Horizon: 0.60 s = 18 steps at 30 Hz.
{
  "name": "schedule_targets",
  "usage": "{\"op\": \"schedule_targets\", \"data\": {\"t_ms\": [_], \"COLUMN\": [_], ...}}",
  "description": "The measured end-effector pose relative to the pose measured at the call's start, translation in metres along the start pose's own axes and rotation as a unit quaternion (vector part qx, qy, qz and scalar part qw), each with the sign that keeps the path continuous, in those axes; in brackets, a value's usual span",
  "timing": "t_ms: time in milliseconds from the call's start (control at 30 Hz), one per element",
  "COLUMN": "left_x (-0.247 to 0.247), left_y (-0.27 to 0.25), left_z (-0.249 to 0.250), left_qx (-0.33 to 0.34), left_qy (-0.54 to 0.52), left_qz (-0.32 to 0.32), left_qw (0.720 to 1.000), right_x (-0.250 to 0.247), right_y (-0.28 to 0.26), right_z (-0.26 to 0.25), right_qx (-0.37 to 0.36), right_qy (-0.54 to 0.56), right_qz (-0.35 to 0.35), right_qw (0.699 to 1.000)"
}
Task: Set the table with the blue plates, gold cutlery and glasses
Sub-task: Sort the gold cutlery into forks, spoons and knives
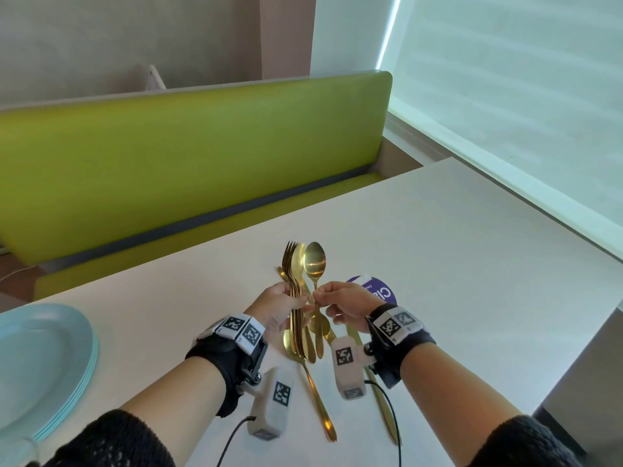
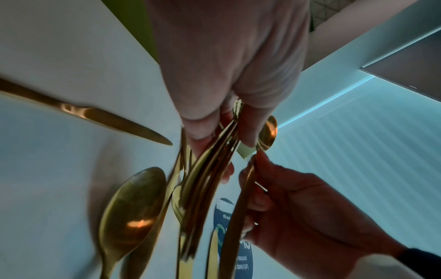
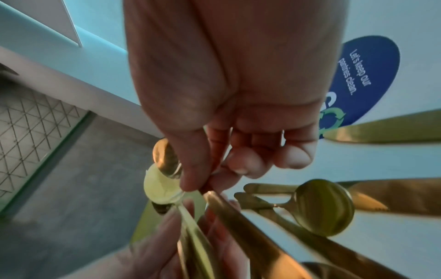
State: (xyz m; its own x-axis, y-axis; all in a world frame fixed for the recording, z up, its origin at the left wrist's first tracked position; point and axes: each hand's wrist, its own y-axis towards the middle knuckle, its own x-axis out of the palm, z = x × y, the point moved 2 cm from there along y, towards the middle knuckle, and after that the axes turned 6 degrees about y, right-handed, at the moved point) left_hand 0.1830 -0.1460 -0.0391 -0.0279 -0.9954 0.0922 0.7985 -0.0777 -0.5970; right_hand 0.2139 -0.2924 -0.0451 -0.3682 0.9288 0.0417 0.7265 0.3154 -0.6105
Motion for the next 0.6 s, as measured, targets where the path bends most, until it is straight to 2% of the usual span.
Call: {"op": "schedule_targets", "data": {"t_ms": [267, 467, 600], "left_x": [-0.009, -0.020, -0.029], "left_y": [-0.003, -0.002, 0.000], "left_z": [-0.002, -0.001, -0.003], "left_qx": [0.006, 0.021, 0.029], "left_qy": [0.017, 0.009, 0.006], "left_qz": [-0.003, 0.014, 0.045], "left_qw": [1.000, 1.000, 0.999], "right_x": [0.022, 0.035, 0.042], "right_y": [0.006, 0.004, 0.007], "right_z": [-0.004, -0.021, -0.032], "right_qx": [-0.017, -0.068, -0.083], "right_qy": [-0.029, -0.118, -0.178], "right_qz": [0.014, 0.052, 0.052], "right_qw": [0.999, 0.989, 0.979]}}
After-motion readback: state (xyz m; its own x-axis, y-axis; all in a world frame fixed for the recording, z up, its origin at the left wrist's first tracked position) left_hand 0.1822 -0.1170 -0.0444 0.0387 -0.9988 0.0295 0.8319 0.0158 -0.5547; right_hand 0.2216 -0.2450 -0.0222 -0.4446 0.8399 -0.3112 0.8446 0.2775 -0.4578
